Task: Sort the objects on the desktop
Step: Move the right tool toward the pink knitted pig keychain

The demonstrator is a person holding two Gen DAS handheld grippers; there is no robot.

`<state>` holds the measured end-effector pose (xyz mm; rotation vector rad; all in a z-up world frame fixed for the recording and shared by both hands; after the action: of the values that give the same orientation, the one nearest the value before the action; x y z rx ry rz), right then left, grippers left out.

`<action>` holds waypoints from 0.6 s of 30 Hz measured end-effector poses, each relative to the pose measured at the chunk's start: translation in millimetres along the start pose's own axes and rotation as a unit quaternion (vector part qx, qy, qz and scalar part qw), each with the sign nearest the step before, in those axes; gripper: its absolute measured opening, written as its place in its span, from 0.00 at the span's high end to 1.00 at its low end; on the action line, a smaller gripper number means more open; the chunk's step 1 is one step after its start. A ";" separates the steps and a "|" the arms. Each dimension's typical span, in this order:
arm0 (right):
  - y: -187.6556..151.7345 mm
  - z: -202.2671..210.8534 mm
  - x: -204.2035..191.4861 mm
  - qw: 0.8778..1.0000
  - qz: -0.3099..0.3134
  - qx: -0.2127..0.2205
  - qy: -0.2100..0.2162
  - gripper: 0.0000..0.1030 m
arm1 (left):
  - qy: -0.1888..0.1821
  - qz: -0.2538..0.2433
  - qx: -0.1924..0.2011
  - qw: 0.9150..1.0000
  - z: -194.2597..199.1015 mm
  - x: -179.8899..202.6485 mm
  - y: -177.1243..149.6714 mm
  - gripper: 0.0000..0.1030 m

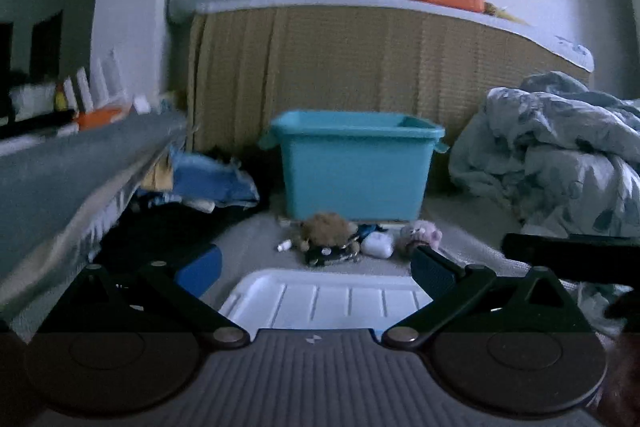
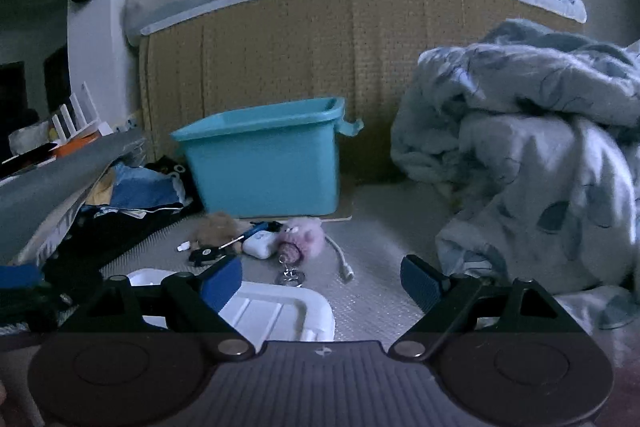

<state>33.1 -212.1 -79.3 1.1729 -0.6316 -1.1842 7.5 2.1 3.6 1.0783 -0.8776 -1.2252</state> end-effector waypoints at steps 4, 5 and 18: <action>-2.9 -17.3 6.7 1.000 -0.016 -0.014 -0.022 0.13 | -0.020 -0.007 -0.009 1.000 -6.2 5.4 -2.8 0.00; -3.9 -20.9 8.0 0.999 -0.015 -0.017 -0.034 0.13 | -0.023 -0.005 -0.012 1.000 -8.1 5.3 -3.5 0.00; -1.6 -40.4 6.6 1.000 0.002 0.008 -0.029 0.13 | -0.027 0.024 -0.053 0.998 -26.7 0.7 -13.2 0.00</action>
<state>69.9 -203.7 -95.0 1.1528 -0.6884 -1.2149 29.2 5.5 -16.5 0.9381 -0.8646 -1.2512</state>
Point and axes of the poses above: each gripper's, at about its wrist camera, not at the fingertips, and z roughly against the way its jaws point, x to its right, y to its top, the point moved 2 cm from there along -z, roughly the way its jaws point, and after that the axes turned 6 degrees about y, right-handed, at the moved point
